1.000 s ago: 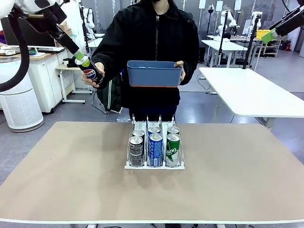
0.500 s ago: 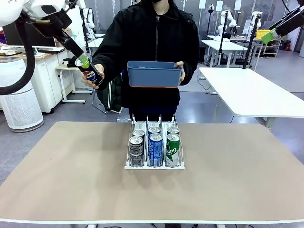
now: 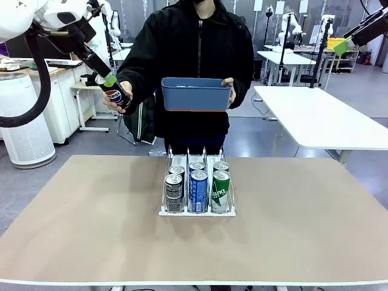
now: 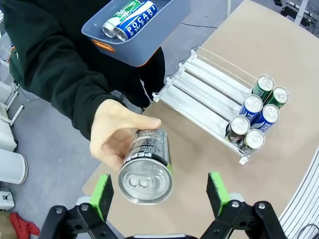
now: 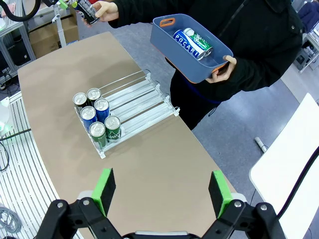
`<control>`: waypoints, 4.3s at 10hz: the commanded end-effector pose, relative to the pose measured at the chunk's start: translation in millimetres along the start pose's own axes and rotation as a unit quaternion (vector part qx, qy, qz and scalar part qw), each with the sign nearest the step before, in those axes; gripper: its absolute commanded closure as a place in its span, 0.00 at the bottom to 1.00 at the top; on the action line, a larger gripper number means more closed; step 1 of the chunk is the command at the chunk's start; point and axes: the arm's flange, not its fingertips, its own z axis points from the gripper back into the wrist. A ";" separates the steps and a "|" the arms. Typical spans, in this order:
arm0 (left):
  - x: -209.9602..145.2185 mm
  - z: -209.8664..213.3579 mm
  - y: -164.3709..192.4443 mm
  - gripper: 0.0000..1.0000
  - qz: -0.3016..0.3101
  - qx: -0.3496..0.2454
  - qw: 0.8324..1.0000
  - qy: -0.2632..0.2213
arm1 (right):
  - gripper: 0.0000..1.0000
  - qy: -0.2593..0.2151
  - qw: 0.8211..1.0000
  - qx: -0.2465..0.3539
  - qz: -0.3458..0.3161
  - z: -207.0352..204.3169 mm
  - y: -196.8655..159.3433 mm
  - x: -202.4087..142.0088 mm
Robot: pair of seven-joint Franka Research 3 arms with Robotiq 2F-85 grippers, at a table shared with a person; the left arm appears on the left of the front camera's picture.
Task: Fill the beverage cans into the dispenser.
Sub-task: Pick up the Pepsi coke handed by the human, then place the picked Pepsi coke in the line of the Automatic Can Dispenser with the same cans.
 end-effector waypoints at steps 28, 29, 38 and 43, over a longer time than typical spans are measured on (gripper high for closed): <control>-9.8 -35.9 13.8 0.57 0.028 -0.006 1.000 0.004 | 0.00 0.000 1.000 0.000 -0.001 -0.4 0.1 -0.2; -9.8 -35.9 13.8 0.57 0.028 -0.006 1.000 0.004 | 0.00 0.000 1.000 0.000 -0.001 -0.4 0.1 -0.2; -9.8 -35.9 13.8 0.57 0.028 -0.006 1.000 0.004 | 0.00 0.000 1.000 0.000 -0.001 -0.4 0.1 -0.2; -9.8 -35.9 13.8 0.57 0.028 -0.006 1.000 0.004 | 0.00 0.000 1.000 0.000 -0.001 -0.4 0.1 -0.2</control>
